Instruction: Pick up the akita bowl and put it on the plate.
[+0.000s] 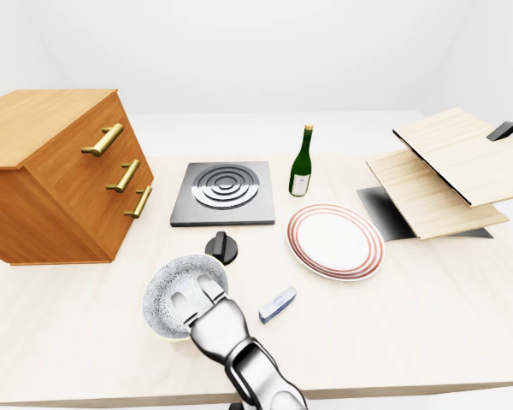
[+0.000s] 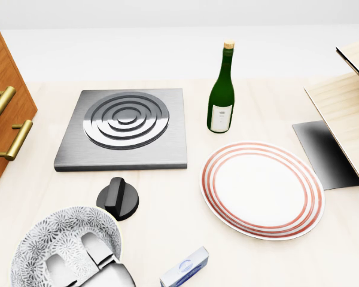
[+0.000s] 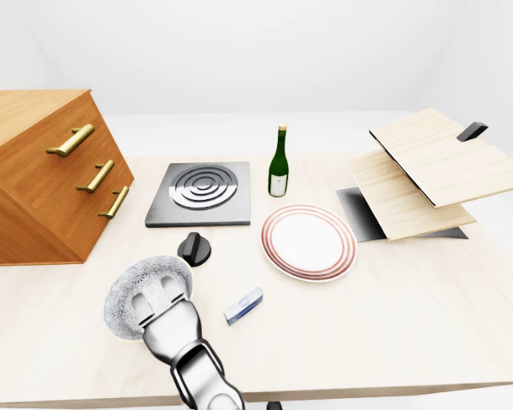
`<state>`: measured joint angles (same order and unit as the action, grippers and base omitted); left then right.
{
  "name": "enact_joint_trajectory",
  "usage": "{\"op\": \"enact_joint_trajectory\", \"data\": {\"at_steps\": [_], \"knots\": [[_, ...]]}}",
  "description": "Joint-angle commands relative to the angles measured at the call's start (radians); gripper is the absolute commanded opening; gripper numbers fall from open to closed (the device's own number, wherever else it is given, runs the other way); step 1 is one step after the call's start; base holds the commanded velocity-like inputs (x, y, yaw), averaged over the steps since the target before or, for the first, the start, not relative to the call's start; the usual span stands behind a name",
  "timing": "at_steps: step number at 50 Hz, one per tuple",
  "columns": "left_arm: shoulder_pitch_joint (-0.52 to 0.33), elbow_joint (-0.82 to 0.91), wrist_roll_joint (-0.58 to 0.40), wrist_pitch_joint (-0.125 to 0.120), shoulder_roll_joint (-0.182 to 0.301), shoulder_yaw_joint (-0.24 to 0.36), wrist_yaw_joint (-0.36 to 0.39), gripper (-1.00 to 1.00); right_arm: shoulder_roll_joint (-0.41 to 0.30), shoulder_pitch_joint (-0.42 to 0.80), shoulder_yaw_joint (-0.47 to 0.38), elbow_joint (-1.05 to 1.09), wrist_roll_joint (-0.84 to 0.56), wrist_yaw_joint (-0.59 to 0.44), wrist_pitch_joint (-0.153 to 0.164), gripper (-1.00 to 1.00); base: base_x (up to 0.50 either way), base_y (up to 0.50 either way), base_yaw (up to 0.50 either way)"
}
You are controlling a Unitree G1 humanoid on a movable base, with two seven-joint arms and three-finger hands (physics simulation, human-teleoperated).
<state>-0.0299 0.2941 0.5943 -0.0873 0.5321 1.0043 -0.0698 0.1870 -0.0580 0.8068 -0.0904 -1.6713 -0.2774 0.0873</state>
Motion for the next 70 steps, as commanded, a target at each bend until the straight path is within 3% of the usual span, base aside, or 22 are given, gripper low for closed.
{"op": "enact_joint_trajectory", "data": {"at_steps": [1,8,26,27,46,59,70], "knots": [[0.0,0.001,0.001,0.0,0.0,0.001,-0.001,1.0,0.039,0.041,-0.044,-0.114,0.026,-0.134,0.0,1.0,0.0,0.0,0.0],[0.0,0.0,0.003,0.0,0.0,0.0,-0.002,1.0,0.034,0.037,-0.05,-0.088,0.021,-0.17,0.0,1.0,0.0,0.0,0.0],[0.0,0.0,0.009,0.0,0.0,0.0,-0.004,1.0,0.066,0.101,-0.134,-0.254,0.03,-0.096,0.0,1.0,0.0,0.0,0.0],[0.0,-0.001,0.009,0.0,0.0,0.0,-0.003,1.0,0.064,0.108,-0.136,-0.265,0.017,-0.092,0.0,-1.0,0.0,0.0,0.0],[0.001,-0.001,0.011,0.0,0.001,0.0,-0.003,1.0,0.06,0.095,-0.074,-0.036,-0.088,0.0,0.0,-1.0,0.0,0.0,0.0],[0.0,0.0,0.01,0.0,0.0,0.0,-0.002,1.0,0.041,0.065,-0.062,0.083,0.025,0.039,0.0,-1.0,0.0,0.0,0.0],[0.0,-0.001,0.008,0.0,0.0,0.0,0.0,1.0,0.023,0.052,-0.031,0.17,-0.001,0.041,0.0,-1.0,0.0,0.0,0.0]]}}
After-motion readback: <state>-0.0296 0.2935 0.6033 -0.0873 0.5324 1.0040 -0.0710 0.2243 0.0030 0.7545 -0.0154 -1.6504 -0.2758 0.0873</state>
